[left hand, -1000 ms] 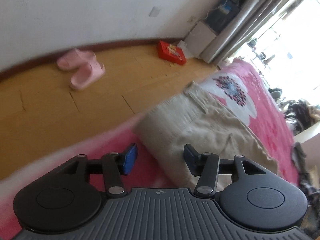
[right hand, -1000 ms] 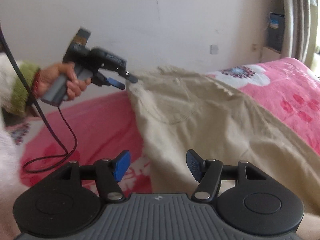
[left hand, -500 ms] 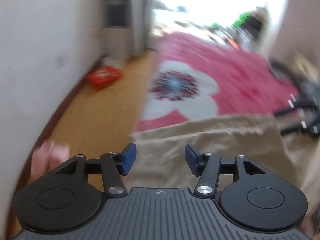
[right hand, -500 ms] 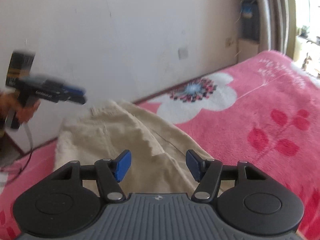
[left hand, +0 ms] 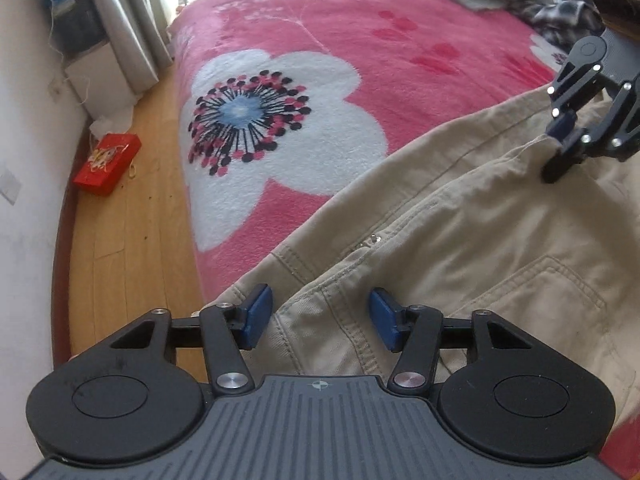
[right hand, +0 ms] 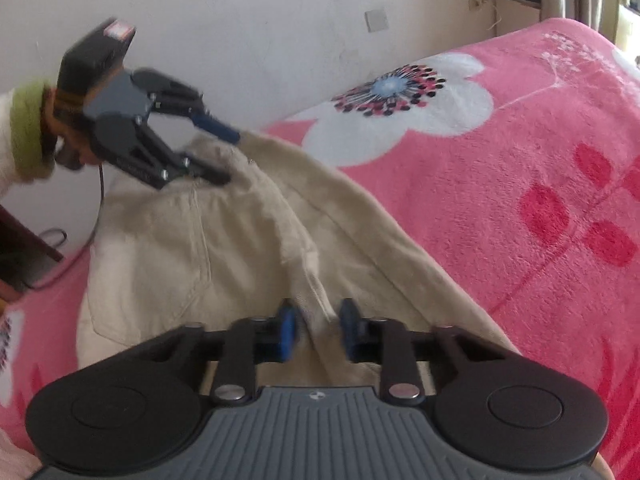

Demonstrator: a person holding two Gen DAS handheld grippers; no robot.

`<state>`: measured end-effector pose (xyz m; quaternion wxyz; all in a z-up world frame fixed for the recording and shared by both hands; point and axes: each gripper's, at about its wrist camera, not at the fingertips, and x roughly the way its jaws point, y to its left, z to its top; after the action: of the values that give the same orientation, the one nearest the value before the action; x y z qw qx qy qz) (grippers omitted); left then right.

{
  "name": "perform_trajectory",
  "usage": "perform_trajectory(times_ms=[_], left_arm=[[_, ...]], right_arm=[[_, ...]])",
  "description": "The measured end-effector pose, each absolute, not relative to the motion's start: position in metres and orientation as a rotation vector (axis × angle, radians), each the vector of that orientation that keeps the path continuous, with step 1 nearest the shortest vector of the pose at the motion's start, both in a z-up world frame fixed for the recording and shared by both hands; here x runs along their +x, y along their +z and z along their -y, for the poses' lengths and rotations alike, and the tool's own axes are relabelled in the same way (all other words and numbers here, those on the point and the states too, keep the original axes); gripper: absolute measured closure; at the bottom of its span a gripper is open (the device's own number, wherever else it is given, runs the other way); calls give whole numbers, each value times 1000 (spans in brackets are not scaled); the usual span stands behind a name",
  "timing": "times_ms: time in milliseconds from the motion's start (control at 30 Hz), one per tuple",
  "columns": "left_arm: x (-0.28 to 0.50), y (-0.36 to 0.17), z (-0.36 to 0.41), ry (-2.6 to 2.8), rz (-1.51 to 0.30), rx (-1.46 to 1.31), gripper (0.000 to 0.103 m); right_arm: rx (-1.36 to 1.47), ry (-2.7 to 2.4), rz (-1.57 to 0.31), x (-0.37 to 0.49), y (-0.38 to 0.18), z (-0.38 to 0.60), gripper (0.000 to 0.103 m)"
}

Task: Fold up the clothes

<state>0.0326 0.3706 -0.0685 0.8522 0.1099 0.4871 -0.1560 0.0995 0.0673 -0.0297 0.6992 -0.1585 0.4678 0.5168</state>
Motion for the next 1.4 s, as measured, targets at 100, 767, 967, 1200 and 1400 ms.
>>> perform_trajectory(times_ms=[100, 767, 967, 1200, 1400], left_arm=[[25, -68, -367, -320, -988, 255, 70], [36, -60, -360, -216, -891, 377, 95], [40, -72, -360, -220, -912, 377, 94], [36, -59, -364, -128, -906, 372, 68], [-11, -22, -368, -141, -832, 139, 68]], right_arm=[[-404, 1116, -978, 84, -22, -72, 92], [-485, 915, -768, 80, 10, -87, 93], [-459, 900, -850, 94, -11, -92, 93], [-418, 896, -935, 102, -30, -93, 93], [-396, 902, -933, 102, -32, -90, 92]])
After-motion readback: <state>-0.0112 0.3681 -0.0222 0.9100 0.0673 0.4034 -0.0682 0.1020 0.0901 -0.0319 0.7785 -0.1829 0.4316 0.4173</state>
